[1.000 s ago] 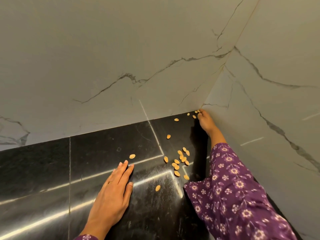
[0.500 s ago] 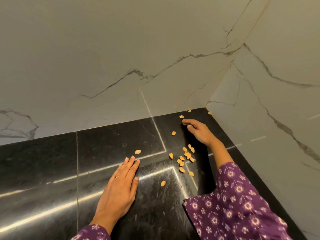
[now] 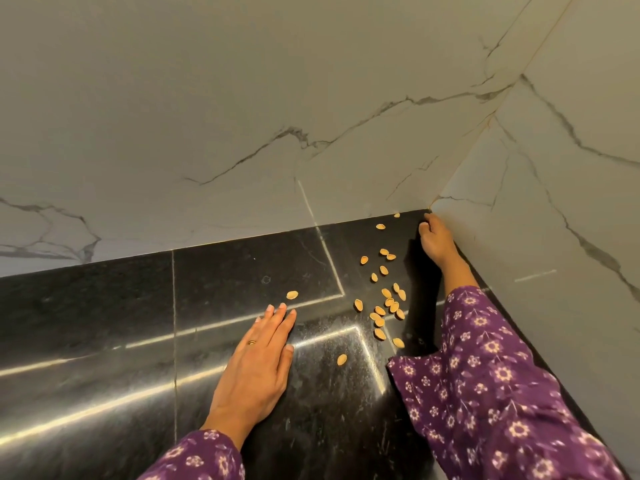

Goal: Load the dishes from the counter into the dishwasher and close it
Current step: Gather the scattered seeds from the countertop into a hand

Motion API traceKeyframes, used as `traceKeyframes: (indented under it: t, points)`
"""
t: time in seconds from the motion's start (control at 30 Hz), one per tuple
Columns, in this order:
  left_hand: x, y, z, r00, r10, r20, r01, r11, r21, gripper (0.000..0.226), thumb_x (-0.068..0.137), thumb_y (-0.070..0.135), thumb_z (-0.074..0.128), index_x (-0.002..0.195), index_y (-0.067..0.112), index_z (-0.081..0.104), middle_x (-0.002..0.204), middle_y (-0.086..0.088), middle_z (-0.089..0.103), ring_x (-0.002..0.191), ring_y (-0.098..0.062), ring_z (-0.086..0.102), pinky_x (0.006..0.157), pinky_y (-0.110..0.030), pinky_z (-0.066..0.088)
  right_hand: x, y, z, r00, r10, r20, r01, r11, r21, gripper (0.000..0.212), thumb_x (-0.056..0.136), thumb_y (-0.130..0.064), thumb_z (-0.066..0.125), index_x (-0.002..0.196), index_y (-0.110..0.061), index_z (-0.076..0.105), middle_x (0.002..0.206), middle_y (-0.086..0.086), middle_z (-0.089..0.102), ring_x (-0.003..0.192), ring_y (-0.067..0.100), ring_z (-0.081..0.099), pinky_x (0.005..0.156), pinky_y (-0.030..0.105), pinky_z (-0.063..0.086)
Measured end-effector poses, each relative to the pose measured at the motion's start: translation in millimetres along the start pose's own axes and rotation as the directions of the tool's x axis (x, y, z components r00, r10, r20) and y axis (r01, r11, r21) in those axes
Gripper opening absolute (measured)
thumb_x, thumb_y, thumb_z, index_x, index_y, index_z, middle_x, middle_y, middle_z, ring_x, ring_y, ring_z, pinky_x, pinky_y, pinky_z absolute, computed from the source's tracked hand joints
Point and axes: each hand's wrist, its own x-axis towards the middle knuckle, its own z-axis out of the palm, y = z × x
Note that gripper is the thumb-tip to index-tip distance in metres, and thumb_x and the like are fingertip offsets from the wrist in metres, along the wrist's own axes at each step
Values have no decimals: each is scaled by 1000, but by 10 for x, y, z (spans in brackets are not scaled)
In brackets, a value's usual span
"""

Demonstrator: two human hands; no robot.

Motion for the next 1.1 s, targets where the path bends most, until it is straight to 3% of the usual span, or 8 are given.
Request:
traceKeyframes:
  t: [0.1,0.23,0.33,0.5,0.73,0.83,0.97,1.1]
  points:
    - [2,6,-7,1000,0,4,0,1000,-2,53,98,43,20,148,25,27,153,13,20,142,3,4,115,-16,-3,-132,-40,63,990,-130,-47,131,991,20,36,99,-21,39,132,-11,49,136,8,49,127,23,44,105,34,33]
    - [-2,-7,3,1000,-1,6,1,1000,4,54,98,44,17,148,27,25,154,13,17,142,4,1,115,-16,-4,-335,-78,136,966,-251,-63,259,935,244,23,94,-23,50,94,-16,72,98,-1,69,97,11,61,92,34,48]
    - [6,-17,6,1000,3,5,-3,1000,-6,56,97,45,16,149,27,23,155,14,15,143,3,2,114,-14,-5,-296,-118,155,968,-206,-146,241,925,294,26,96,-22,46,109,-17,68,111,-3,65,102,7,57,95,31,46]
    - [16,-6,8,1000,-1,11,1,1000,-13,57,96,47,13,149,29,20,155,16,13,142,5,-1,114,-14,-5,-112,-234,171,994,-111,1,109,975,192,38,100,-23,36,136,-14,46,140,6,45,129,21,39,101,27,29]
    - [12,-11,6,1000,-4,20,4,1000,2,58,95,48,11,150,30,18,155,16,11,142,4,-2,114,-14,-6,-266,-280,355,946,-314,79,312,950,29,31,98,-19,43,125,-13,58,131,5,55,124,17,47,101,25,32]
    - [0,-9,9,1000,-4,30,4,1000,6,58,95,48,10,150,30,17,155,16,10,142,5,-3,114,-14,-6,-527,-194,366,860,-455,234,429,890,154,21,93,-12,54,106,-16,70,117,-3,65,122,5,50,101,16,35]
    - [10,-25,7,1000,-1,31,1,1000,12,57,96,47,11,150,30,17,156,15,11,143,4,-2,115,-15,-6,-676,-173,336,886,-417,203,294,843,450,25,93,-8,52,115,-11,66,118,-3,64,115,4,56,94,19,43]
    - [5,-15,13,999,-11,35,11,1000,4,58,95,48,11,150,29,19,156,14,12,143,3,-1,115,-15,-4,-688,-249,399,909,-353,222,281,913,297,29,97,-17,47,121,-24,62,124,-10,59,119,1,50,105,30,38]
